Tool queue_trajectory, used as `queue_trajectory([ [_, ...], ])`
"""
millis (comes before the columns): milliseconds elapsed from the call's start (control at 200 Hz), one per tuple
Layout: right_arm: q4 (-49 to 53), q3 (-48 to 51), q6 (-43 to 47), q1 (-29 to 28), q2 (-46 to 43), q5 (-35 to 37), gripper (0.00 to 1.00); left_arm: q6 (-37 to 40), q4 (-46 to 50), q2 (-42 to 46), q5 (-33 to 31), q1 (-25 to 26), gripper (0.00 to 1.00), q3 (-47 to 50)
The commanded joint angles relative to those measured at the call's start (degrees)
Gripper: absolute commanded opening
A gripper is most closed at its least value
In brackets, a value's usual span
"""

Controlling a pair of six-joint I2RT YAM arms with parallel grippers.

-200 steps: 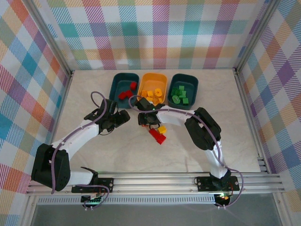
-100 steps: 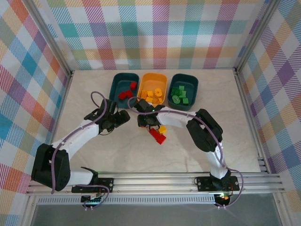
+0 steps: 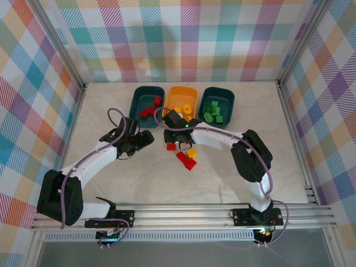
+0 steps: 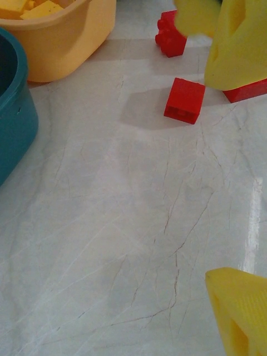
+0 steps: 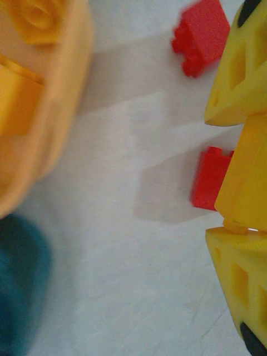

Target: Sort the legos into containers by color

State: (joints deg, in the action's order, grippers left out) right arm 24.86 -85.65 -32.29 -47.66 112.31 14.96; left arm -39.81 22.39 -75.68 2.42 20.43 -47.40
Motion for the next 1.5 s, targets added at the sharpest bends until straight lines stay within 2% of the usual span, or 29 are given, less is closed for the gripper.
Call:
queue_trajectory([
  [0,-0.32,-4.60,2.99,4.48,-1.27,0.68,0.50,0.19,-0.50,-0.17,2.32,0.68,0.83,0.89],
  [120,1.57,-10.06,3.35,9.36,3.68,-2.91,0.50,0.69,-1.28,-1.71,3.49,3.35,0.82,0.63],
  [325,3.02,-18.95,5.37,13.47,10.64,-4.02,0.51,2.05,1.28,-6.24,3.63,9.11,0.81,-3.57],
  [455,7.84,-28.45,7.29,15.12,17.21,-5.99,0.52,2.82,2.88,-7.08,3.51,10.31,0.81,-5.93],
  [640,16.15,-39.23,8.73,15.07,21.19,-5.71,0.62,4.59,5.89,-6.62,1.23,10.34,0.82,-7.88],
  [755,11.16,-29.70,9.22,14.29,12.92,-3.93,0.63,5.53,7.47,-6.26,-0.18,10.33,0.82,-8.92],
  [915,2.21,-6.68,9.17,12.24,-4.40,-2.53,0.65,4.61,8.60,-6.09,-4.31,9.37,0.82,-8.95],
  [1000,2.57,2.57,9.75,10.78,-10.21,-4.02,0.65,2.83,8.34,-6.49,-5.14,7.75,0.82,-7.71],
  [1095,3.16,11.73,10.23,8.53,-14.64,-6.39,0.64,0.56,5.87,-6.80,-3.24,4.96,0.82,-5.34],
  [1185,3.92,17.03,10.59,6.32,-16.66,-9.75,0.65,-1.35,3.98,-7.64,-1.33,2.93,0.82,-3.49],
  [1310,4.11,20.45,10.95,2.93,-15.84,-9.82,0.72,-2.41,2.58,-9.19,-0.38,2.67,0.82,-3.55],
  [1500,3.31,20.43,9.94,2.30,-12.16,-7.99,0.70,-4.01,1.10,-10.83,1.87,2.82,0.81,-3.92],
])
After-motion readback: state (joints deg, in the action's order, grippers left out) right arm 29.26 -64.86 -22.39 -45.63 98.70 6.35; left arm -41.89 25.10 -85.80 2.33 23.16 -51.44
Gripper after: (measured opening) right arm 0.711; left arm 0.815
